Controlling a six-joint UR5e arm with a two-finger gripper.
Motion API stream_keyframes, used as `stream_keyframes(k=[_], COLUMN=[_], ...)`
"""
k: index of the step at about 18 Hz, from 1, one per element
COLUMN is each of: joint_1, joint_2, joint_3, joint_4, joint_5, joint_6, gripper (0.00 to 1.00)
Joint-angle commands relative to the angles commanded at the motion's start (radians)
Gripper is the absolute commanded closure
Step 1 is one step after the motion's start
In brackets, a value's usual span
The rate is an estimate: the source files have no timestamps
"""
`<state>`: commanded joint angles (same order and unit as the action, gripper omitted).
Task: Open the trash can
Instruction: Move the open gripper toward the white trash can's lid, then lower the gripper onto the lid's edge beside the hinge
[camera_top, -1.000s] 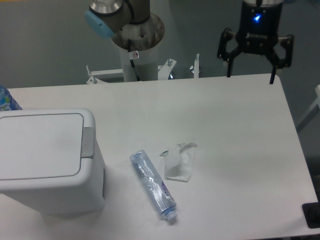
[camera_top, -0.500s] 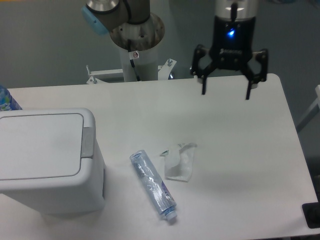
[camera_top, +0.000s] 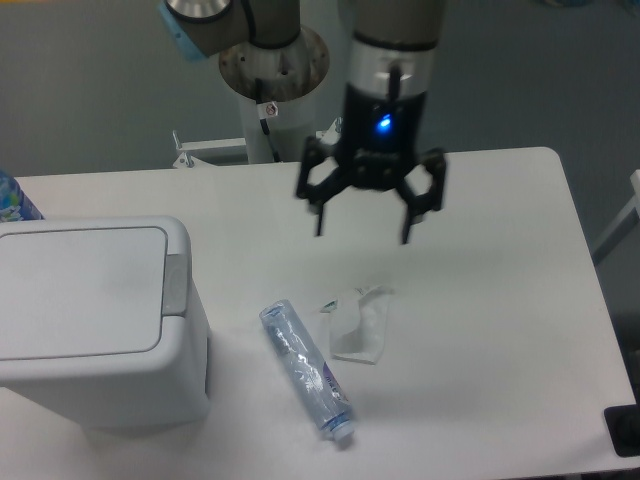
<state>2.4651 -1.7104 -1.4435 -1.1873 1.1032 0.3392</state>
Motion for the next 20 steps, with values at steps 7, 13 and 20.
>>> stream_keyframes(k=[7, 13, 20], joint_1=[-0.073, -0.118, -0.146], joint_2=[-0.032, -0.057, -0.071], joint_3=[-0.006, -0.003, -0.009], joint_4=[0.002, 0.003, 0.046], joint_5=[-0.046, -0.048, -0.040], joint_6=[-0.035, -0.071, -0.062], gripper=[0.00, 0.00, 0.00])
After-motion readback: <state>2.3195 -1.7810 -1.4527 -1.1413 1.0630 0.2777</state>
